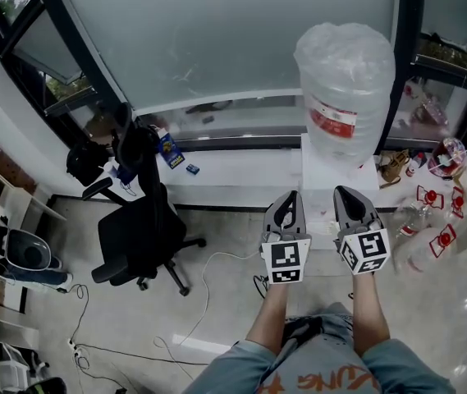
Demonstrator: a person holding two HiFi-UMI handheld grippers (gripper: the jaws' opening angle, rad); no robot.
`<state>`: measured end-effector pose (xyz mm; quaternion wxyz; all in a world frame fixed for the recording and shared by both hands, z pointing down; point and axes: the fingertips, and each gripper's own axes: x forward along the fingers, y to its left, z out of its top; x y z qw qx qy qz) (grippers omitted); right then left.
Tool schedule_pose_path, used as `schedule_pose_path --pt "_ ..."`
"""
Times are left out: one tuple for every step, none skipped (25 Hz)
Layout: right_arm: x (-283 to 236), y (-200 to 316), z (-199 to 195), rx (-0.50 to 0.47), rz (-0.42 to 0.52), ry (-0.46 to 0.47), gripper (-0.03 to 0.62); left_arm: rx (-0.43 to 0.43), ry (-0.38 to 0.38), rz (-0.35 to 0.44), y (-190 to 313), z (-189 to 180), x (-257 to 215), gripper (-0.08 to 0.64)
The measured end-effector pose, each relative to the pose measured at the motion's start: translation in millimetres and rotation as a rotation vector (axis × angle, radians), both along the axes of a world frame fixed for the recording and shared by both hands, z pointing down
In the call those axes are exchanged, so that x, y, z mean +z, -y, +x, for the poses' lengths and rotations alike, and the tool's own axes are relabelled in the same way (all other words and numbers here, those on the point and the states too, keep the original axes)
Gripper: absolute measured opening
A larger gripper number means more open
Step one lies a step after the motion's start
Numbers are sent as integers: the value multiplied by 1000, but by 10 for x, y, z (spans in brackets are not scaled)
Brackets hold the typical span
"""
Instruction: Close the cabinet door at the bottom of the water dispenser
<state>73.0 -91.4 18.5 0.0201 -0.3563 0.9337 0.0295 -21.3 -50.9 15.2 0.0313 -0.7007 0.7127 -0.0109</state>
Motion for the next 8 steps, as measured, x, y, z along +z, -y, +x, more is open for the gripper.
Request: schedule_pose_path --pt "-4 5 -16 0 4 0 31 1 2 -3 5 -9 13 11" --pt "-5 13 -33 -2 6 -1 31 0 4 -6 9 -24 25 11" --pt "-3 18 -50 -4 7 -4 31 -3 5 -9 10 -44 35 11" --pt "2 18 -66 -7 7 -9 31 -7 4 -11 2 -67 45 11" --pt "7 13 -83 -11 8 -12 31 -13 2 -13 -10 -93 56 11" --pt "10 6 -99 -14 9 -15 31 -17 0 -14 -24 -119 66 11" --pt "9 -2 -114 -16 10 -17 31 -22 -2 -15 -38 -144 74 11" --pt "7 -9 -128 -18 12 -19 31 -26 -3 -16 -51 -168 82 11"
